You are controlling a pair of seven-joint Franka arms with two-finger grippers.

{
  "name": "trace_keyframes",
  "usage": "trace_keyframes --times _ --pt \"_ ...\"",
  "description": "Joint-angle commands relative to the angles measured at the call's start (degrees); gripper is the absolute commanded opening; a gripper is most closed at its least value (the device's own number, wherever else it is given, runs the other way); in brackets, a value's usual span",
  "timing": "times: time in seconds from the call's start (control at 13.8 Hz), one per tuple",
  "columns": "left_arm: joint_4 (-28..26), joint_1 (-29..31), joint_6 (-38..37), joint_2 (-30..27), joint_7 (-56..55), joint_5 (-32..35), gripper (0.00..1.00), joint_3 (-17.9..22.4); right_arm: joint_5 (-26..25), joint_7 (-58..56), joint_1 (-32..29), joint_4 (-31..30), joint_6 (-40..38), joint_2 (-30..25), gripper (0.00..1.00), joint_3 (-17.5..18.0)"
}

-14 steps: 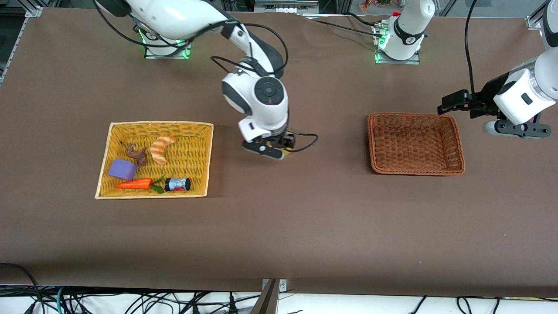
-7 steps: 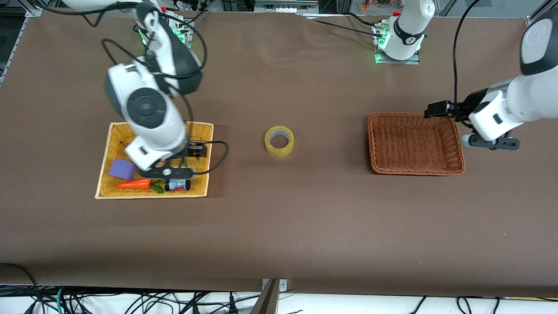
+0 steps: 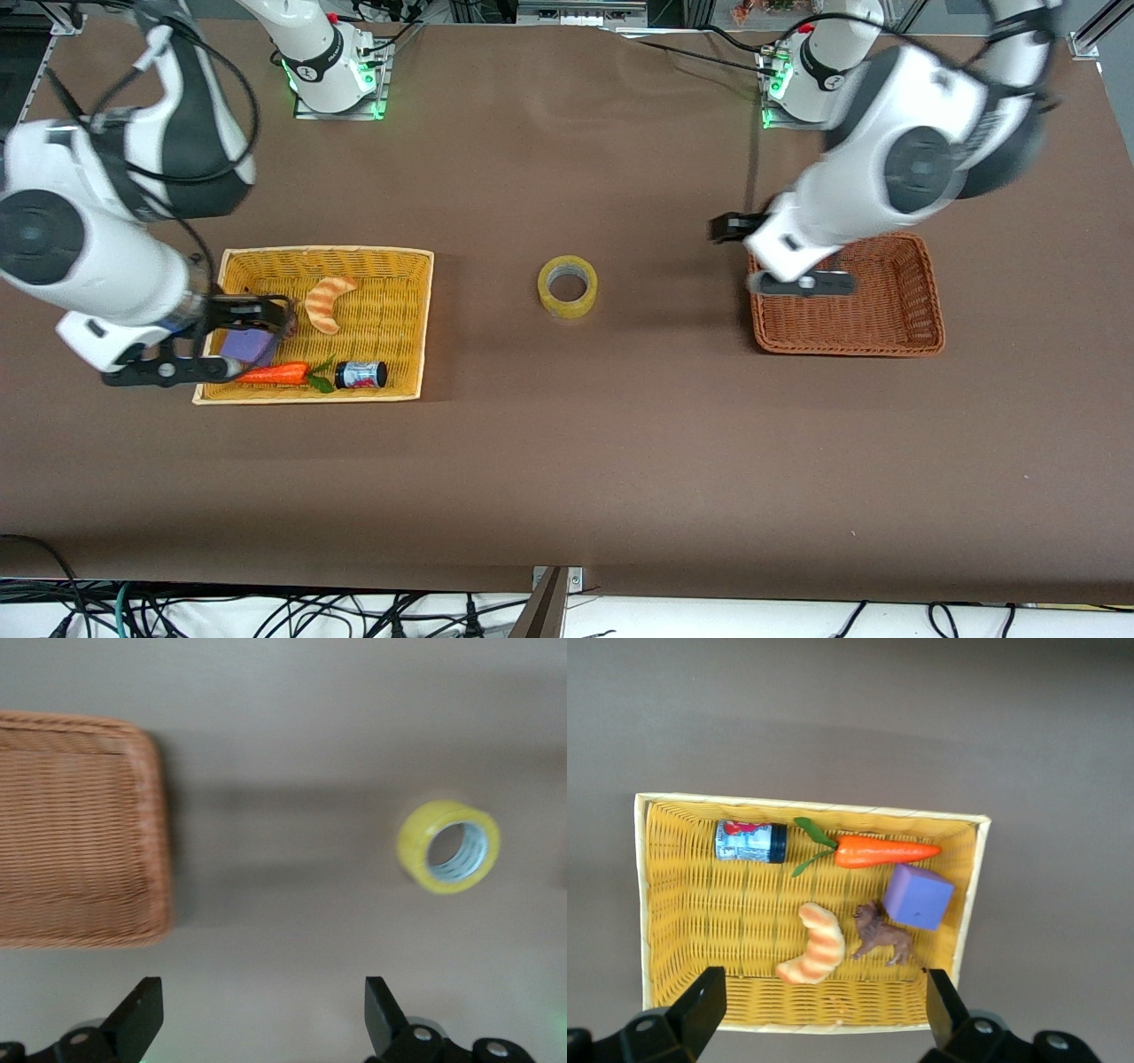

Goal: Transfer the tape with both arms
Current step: 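Lower the left gripper onto the tape roll and grasp its rim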

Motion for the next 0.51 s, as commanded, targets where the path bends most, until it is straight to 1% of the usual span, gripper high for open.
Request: trace_keyframes --times 0.0,0.07,0.22,0.29,0.36,0.43 --pt "-4.5 -4.2 10.9 3.9 -7.9 -2.0 1.0 -1.3 6.0 -6.9 -2.9 -1.6 -0.5 -5.9 1.0 -2.4" --pt "-4.3 -6.6 14.6 6.5 -11.0 -2.4 1.0 -1.3 6.2 -7.1 -3.7 -4.8 0.1 -9.3 1.0 -2.5" --pt "-4.0 -10.6 23.0 11.4 -15.3 -3.8 1.0 -1.3 5.6 -6.7 -5.2 -14.7 2.9 -18.5 1.0 -2.6" --pt "-3.8 -12.1 26.4 13.8 -17.0 -3.8 1.0 -1.3 5.6 -6.6 -5.9 -15.9 3.1 -20.6 1.0 -2.7" --pt "-3.6 -13.4 27.6 16.3 -18.1 -3.9 1.0 -1.3 5.4 -6.6 -6.1 -16.3 2.4 -22.0 1.0 -4.0" --pt "-2.8 -14.4 28.2 18.2 -18.3 -4.0 1.0 -1.3 5.8 -6.2 -6.1 -18.6 1.2 -24.7 1.0 -5.4"
